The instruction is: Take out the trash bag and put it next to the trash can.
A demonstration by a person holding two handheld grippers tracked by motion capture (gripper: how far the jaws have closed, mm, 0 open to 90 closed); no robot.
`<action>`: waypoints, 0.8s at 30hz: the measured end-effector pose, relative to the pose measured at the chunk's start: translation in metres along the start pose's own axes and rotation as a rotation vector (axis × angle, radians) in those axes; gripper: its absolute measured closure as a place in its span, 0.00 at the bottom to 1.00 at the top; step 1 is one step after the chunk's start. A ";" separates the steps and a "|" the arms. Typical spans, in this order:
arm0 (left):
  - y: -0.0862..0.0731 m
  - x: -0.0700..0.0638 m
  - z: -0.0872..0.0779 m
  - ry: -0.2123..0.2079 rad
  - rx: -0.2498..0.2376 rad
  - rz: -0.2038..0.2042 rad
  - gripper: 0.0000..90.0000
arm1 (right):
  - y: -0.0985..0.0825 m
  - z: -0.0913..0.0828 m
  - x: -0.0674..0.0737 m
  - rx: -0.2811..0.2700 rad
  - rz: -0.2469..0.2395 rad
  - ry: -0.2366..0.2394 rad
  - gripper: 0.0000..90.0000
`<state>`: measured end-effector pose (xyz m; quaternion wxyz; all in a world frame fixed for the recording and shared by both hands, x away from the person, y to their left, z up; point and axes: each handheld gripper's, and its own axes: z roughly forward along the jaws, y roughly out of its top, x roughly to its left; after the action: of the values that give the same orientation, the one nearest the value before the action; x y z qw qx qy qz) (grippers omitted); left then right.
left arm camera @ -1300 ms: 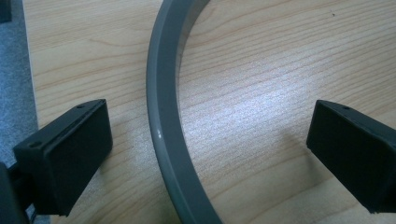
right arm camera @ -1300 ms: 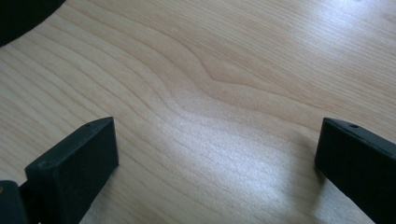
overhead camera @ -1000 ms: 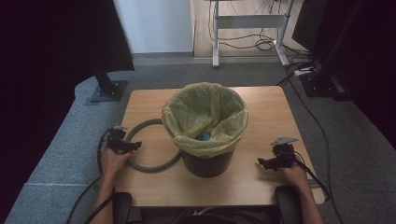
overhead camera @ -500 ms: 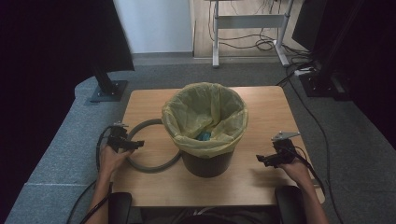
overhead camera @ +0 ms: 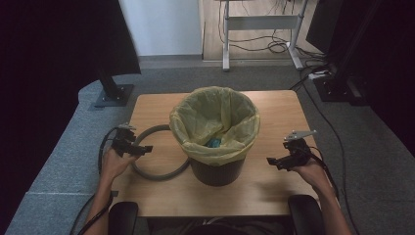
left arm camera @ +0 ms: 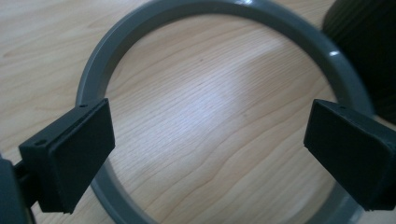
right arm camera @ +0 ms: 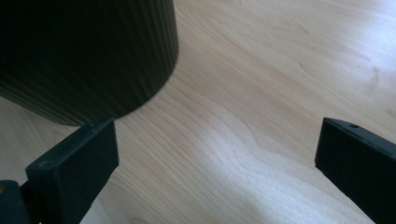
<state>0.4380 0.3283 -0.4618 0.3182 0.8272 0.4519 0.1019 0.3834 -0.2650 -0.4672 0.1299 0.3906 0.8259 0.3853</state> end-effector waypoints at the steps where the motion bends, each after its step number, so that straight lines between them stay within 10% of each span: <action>1: 0.002 -0.001 -0.002 -0.006 -0.001 0.006 0.02 | 0.002 -0.001 0.001 -0.001 -0.005 0.003 0.00; 24: 0.043 -0.037 -0.045 -0.108 -0.031 0.134 0.02 | 0.052 -0.040 0.017 -0.029 -0.081 0.108 0.00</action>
<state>0.4259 0.3007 -0.3955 0.3474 0.8548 0.3760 0.0854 0.3797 -0.2537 -0.4006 0.1065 0.3338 0.8410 0.4122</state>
